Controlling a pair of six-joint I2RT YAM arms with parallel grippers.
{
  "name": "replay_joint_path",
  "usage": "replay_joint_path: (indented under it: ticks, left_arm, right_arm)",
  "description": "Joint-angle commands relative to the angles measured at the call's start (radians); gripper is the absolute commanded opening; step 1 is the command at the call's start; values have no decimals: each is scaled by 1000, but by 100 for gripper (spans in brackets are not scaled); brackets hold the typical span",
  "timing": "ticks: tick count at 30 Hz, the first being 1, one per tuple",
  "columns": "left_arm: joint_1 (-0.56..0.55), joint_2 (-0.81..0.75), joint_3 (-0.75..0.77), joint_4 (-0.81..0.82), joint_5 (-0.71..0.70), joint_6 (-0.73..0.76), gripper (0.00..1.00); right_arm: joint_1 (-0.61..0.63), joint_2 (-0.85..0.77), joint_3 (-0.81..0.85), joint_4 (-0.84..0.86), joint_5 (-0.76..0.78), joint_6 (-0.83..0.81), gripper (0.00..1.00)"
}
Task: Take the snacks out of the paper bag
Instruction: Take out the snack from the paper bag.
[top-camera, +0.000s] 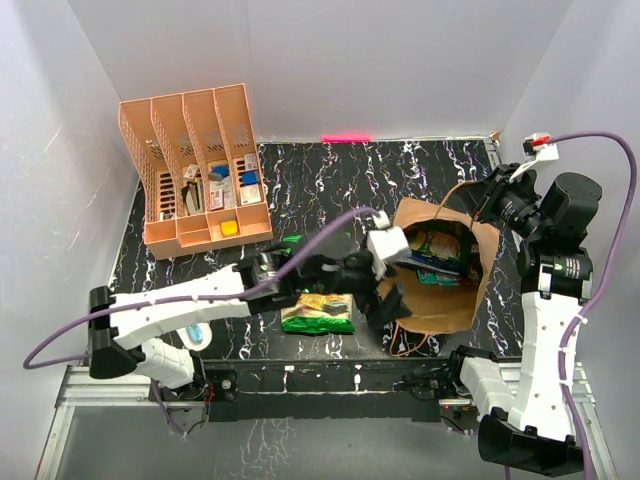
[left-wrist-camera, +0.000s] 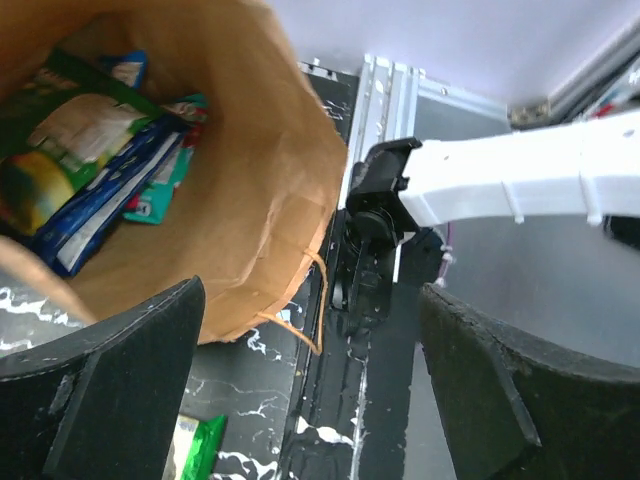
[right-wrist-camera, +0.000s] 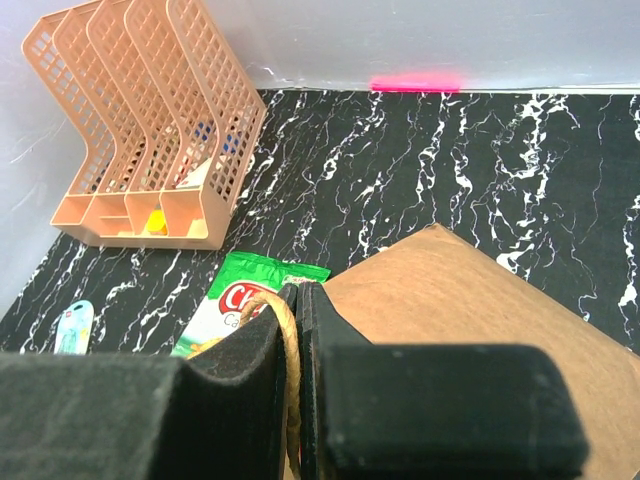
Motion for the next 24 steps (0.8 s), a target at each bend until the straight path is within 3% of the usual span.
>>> replay_joint_path:
  ticks: [1, 8, 16, 19, 24]
  left_arm:
    - [-82, 44, 72, 104, -80, 207, 83]
    - [-146, 207, 144, 89, -233, 456, 57]
    - [-177, 380, 156, 187, -376, 770, 56]
    - [-169, 443, 135, 297, -440, 871, 45]
    - [-124, 544, 192, 324, -363, 913, 41]
  right_arm:
    - [2, 4, 70, 12, -11, 5, 8]
    - [2, 6, 88, 10, -14, 12, 8]
    - [2, 21, 111, 19, -16, 36, 8]
    - [2, 33, 127, 13, -18, 40, 8]
    - [2, 52, 155, -15, -24, 30, 8]
